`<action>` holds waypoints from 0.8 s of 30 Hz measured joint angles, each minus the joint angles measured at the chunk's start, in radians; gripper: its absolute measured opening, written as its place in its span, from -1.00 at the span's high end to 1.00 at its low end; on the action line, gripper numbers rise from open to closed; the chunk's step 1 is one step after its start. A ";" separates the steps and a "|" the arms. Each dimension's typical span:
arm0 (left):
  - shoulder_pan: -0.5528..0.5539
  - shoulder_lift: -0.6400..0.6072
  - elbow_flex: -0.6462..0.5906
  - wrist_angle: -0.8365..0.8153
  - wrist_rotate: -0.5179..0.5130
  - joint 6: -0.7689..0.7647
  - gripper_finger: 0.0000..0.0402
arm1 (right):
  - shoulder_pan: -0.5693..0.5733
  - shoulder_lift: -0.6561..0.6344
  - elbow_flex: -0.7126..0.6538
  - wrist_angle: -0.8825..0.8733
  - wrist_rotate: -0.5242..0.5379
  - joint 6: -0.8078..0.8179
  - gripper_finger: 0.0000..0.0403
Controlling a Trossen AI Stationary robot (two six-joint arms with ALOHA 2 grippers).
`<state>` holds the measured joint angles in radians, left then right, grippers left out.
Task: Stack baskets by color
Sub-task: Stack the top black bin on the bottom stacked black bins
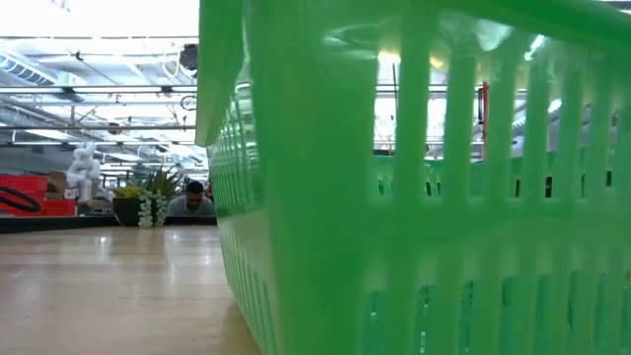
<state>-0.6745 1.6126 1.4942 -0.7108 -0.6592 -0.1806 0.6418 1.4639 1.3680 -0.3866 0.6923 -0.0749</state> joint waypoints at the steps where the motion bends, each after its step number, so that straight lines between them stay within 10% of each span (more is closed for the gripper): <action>1: 0.003 0.025 0.024 0.000 -0.001 0.006 0.98 | 0.010 0.000 0.008 -0.003 0.007 -0.006 0.58; 13: 0.047 0.307 0.295 0.010 -0.146 0.139 0.98 | 0.163 -0.050 0.071 -0.033 0.327 0.146 0.58; 24: 0.104 0.510 0.491 0.012 -0.213 0.134 0.98 | 0.171 -0.074 0.071 -0.334 0.297 0.338 0.58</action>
<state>-0.5706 2.1226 1.9856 -0.6983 -0.8722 -0.0469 0.8131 1.3903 1.4387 -0.7210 0.9894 0.2631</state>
